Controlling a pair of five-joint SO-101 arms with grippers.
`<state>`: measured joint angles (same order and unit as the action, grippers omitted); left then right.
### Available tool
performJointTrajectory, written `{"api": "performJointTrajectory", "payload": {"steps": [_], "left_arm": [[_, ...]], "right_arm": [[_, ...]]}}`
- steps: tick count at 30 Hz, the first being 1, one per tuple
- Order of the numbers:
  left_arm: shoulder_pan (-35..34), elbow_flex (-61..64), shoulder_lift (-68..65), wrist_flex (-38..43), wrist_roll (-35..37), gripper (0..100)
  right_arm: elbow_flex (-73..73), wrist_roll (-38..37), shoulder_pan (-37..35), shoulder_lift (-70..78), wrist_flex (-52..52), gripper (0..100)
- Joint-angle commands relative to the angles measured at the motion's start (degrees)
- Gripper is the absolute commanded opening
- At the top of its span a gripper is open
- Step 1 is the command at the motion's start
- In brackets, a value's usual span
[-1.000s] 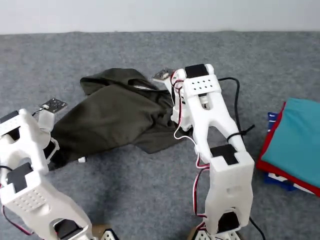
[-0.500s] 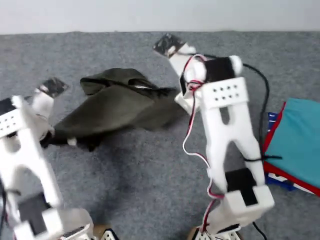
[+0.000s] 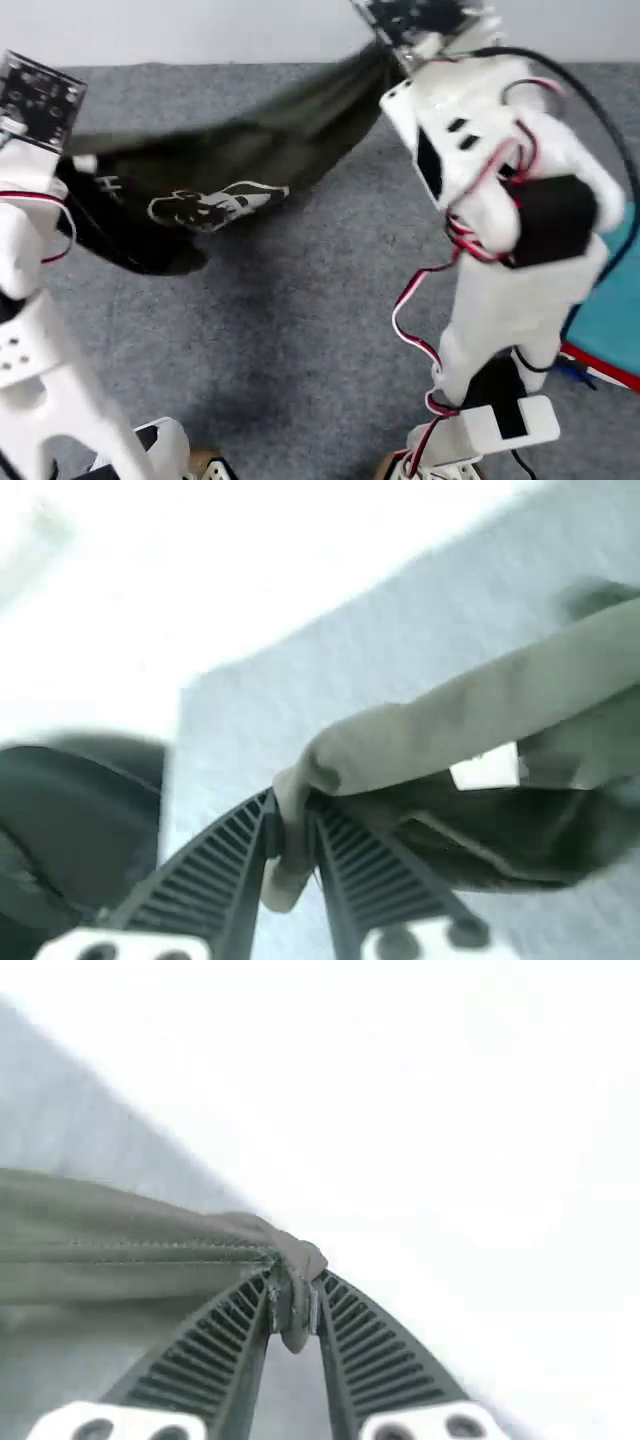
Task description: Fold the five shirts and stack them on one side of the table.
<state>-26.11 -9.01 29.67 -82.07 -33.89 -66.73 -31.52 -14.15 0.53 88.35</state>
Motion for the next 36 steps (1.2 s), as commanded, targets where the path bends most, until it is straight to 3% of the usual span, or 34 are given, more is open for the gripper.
{"api": "performJointTrajectory", "payload": {"steps": [1,8,16,25,31,36], "left_arm": [[0.35,-6.73,2.02,4.57,0.44,1],[0.88,-14.37,1.93,8.18,-1.41,1],[6.33,-16.48,4.57,-2.37,-10.46,1],[7.82,-16.31,10.55,-3.69,-12.22,1],[7.82,-16.48,15.91,-3.69,-12.13,1],[7.74,-16.57,21.19,-3.69,-12.13,1]], "right_arm": [[-6.77,-2.90,2.59,-2.95,-4.88,1.1],[-15.47,-10.90,7.16,-2.95,-12.35,1.1],[-21.80,-19.25,7.52,-2.95,-16.75,1.1],[-26.02,-19.69,8.22,-9.80,-8.40,1.1],[-26.02,-19.52,16.92,-16.92,-2.33,1.1],[-26.02,-19.60,20.09,-21.49,1.27,1.1]]}}
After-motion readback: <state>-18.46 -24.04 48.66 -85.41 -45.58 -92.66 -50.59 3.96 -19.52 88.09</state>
